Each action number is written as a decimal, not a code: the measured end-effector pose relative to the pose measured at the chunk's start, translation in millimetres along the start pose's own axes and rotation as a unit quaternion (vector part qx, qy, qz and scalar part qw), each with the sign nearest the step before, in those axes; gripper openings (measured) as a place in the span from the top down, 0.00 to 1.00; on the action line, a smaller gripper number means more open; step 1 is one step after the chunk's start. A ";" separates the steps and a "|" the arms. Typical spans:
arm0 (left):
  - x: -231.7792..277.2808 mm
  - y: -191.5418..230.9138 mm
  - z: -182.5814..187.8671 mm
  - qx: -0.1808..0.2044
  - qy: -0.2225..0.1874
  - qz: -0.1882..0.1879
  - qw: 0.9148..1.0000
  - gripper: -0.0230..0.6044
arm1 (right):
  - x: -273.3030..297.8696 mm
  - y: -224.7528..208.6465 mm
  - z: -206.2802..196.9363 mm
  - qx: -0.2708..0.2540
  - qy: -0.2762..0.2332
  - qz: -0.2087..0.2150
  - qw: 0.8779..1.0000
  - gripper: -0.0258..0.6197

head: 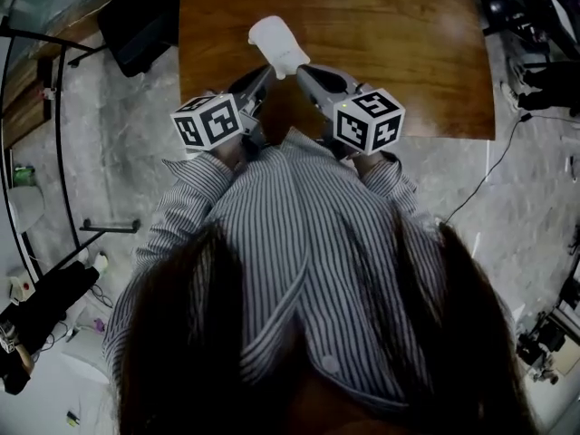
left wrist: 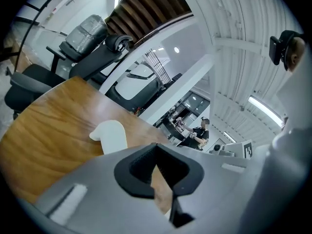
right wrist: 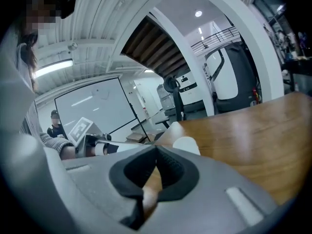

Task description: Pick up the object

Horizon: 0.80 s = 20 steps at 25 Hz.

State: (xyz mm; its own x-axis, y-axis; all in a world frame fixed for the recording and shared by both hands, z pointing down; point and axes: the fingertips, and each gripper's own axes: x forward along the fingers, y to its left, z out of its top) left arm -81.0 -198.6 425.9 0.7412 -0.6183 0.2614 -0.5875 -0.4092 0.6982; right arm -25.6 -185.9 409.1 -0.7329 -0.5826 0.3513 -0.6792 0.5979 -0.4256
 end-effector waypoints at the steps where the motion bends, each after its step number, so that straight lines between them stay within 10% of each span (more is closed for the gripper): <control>1: 3.1 5.0 0.9 -0.004 0.005 0.001 1.000 0.96 | 3.8 -3.2 1.6 0.009 0.000 0.001 1.000 0.96; 20: 30.6 66.3 -5.2 -0.095 0.026 0.066 0.993 0.96 | 26.1 -35.5 -8.8 0.102 0.045 0.038 0.993 0.96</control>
State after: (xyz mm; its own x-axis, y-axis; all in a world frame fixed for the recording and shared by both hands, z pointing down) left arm -95.6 -241.2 483.6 0.6805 -0.6203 0.3901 -0.6125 -0.1893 0.7674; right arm -20.9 -217.5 440.7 -0.7882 -0.4830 0.3814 -0.6071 0.5087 -0.6104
